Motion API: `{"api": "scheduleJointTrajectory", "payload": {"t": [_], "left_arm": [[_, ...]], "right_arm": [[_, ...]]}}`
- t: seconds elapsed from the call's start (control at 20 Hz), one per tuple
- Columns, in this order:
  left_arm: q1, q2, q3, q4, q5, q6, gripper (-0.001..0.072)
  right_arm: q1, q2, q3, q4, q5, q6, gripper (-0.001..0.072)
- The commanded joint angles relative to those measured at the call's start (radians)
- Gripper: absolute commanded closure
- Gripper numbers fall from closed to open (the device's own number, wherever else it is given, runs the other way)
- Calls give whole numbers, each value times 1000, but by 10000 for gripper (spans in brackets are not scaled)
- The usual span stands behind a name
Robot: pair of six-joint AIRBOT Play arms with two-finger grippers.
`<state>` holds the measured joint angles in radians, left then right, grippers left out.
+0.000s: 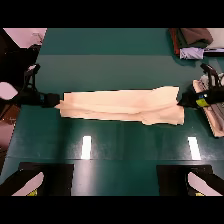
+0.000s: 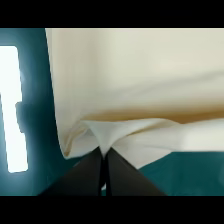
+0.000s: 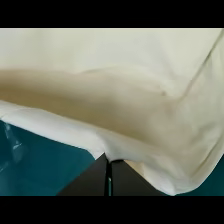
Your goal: Fold the shirts.
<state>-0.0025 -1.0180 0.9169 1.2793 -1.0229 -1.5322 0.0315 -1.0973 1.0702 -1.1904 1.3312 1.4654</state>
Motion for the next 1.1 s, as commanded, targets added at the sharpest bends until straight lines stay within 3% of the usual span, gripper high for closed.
{"api": "scheduleJointTrajectory", "payload": {"t": [0.0, 0.35, 0.45, 0.5, 0.55, 0.6, 0.75, 0.8, 0.85, 0.9, 0.95, 1.05], "left_arm": [[1, -164, 76, 3, 105, -14, 685], [1, -296, 161, -8, 158, -18, 684], [1, -296, 162, -8, 158, -34, 682], [1, -296, 162, -8, 160, -40, 513], [1, -296, 166, -8, 156, -40, 189], [1, -294, 178, -6, 144, -40, 60], [1, -293, 253, -7, 35, -39, 63], [1, -293, 275, -8, -14, -39, 155], [1, -293, 288, -11, -54, -36, 402], [1, -293, 290, -19, -74, -30, 590], [1, -293, 290, -28, -89, -30, 683], [1, -293, 290, -56, -95, -31, 684]], "right_arm": [[4, -196, 154, -8, -24, -12, 694], [4, -429, 378, 2, -21, -13, 691], [4, -479, 424, 76, -39, -48, 687], [4, -502, 449, 119, -56, -70, 552], [4, -521, 475, 154, -64, -81, 297], [3, -538, 504, 173, -64, -89, 162], [-18, -537, 526, 177, 21, -145, 155], [-39, -521, 499, 177, 53, -167, 155], [-64, -499, 455, 176, 77, -180, 155], [-95, -476, 409, 176, 87, -200, 155], [-132, -448, 351, 177, 86, -214, 155], [-210, -398, 248, 178, 62, -258, 147]]}}
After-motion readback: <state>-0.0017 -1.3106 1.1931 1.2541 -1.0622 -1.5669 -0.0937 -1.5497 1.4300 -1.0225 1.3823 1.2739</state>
